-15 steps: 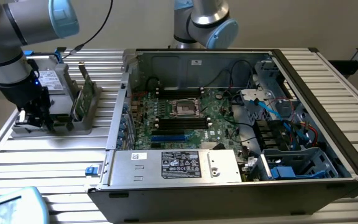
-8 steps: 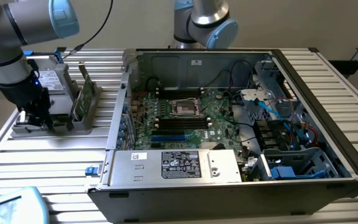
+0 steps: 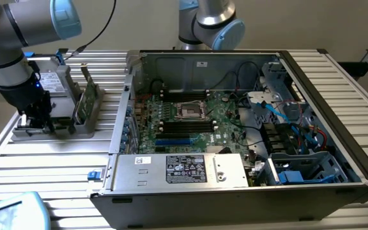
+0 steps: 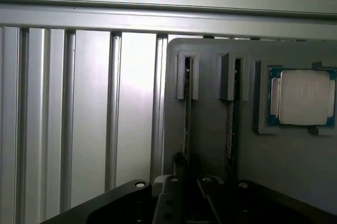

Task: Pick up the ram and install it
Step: 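Pick up the ram and move it above insertion slot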

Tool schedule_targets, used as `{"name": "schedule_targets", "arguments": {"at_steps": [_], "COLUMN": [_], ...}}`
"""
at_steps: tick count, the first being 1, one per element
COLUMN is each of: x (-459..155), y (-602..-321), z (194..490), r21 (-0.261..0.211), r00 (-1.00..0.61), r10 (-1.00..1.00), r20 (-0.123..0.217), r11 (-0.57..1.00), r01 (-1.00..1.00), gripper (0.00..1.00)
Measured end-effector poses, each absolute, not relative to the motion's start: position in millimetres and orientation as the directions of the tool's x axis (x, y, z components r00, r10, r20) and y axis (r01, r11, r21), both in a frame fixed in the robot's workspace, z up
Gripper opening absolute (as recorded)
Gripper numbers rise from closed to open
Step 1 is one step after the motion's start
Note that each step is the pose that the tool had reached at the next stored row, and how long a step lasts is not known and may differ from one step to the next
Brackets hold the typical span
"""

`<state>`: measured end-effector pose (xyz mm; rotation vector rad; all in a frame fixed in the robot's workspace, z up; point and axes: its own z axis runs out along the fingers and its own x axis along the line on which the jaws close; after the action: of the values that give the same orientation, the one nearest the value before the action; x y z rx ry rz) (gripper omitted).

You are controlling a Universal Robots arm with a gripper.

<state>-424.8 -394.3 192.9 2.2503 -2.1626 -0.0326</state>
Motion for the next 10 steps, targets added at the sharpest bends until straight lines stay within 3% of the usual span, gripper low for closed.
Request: {"name": "schedule_targets", "arguments": {"at_steps": [10], "x": [-424.8], "y": [-394.3], "z": [192.7], "r21": [0.029], "r00": [0.04], "r10": [-0.999], "r20": [-0.001], "r11": [-0.04], "r01": [-0.999], "gripper": [0.14]}}
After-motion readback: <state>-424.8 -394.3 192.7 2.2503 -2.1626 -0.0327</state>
